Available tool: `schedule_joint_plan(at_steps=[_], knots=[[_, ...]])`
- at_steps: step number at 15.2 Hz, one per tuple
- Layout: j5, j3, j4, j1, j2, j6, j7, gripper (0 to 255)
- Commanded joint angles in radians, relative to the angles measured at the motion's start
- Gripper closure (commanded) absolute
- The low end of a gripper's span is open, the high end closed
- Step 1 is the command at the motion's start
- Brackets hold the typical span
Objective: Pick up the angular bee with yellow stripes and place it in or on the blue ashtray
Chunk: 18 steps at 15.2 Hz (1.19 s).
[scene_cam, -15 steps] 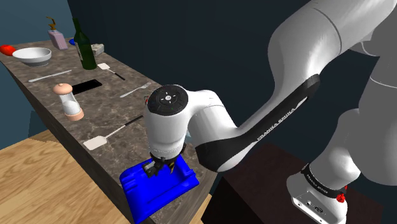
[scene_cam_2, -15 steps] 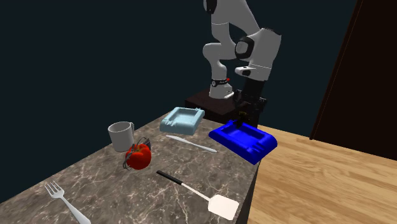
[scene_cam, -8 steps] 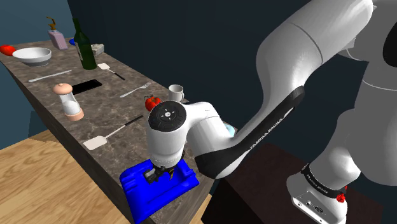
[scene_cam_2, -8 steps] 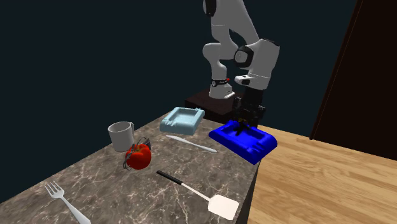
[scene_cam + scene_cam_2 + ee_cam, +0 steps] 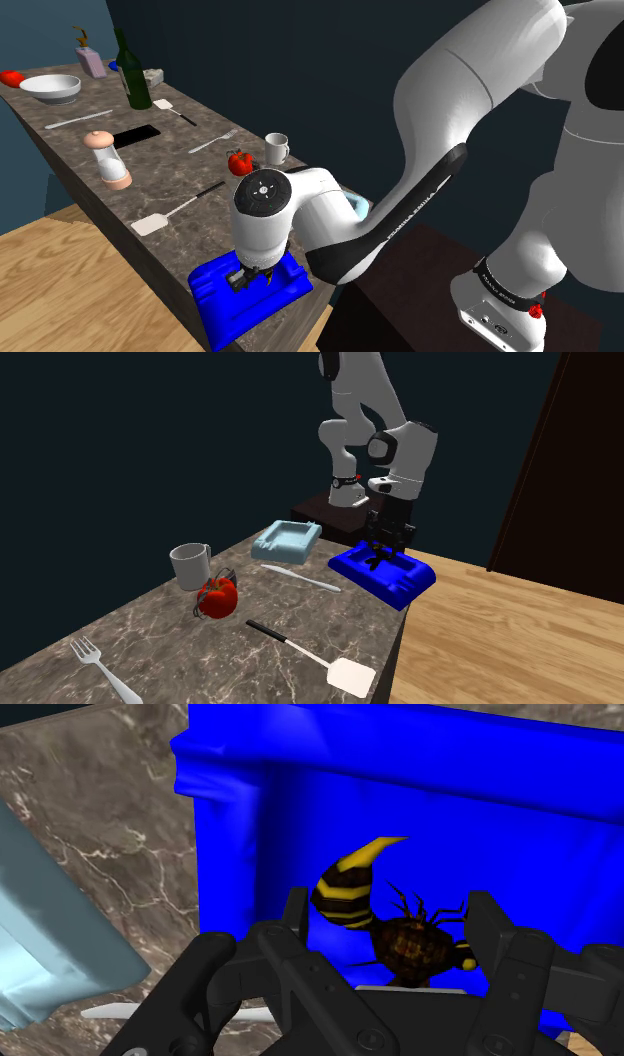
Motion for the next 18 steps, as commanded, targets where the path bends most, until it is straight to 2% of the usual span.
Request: schedule_joint_plan(at_steps=[1,2,3,8,12,18], knots=[[0.000,0.000,0.000,0.000,0.000,0.000,0.000,255],[0.000,0.000,0.000,0.000,0.000,0.000,0.000,255],[0.000,0.000,0.000,0.000,0.000,0.000,0.000,0],[0.000,0.000,0.000,0.000,0.000,0.000,0.000,0],[0.086,0.053,-0.006,-0.022,-0.099,-0.081,-0.054,0],[0.086,0.053,-0.006,-0.021,-0.099,-0.081,-0.054,0]])
